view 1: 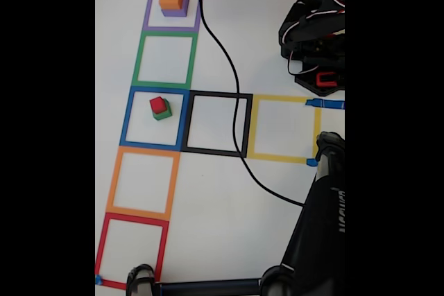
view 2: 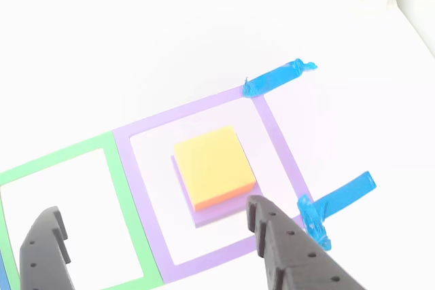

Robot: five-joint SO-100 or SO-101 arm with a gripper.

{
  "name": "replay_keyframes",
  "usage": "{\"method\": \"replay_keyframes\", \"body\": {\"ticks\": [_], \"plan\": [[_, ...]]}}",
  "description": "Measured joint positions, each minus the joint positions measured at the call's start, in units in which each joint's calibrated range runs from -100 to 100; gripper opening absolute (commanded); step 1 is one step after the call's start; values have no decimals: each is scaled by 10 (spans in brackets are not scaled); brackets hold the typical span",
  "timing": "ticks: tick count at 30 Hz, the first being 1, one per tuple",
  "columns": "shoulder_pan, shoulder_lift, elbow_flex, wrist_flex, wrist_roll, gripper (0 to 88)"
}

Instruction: Tower of hanoi

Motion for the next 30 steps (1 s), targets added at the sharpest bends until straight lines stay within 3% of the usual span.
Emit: {"method": "replay_keyframes", "body": {"ticks": [14, 30], "plan": [[40, 173, 150, -419, 0, 414], [75, 376, 227, -759, 0, 436]]}}
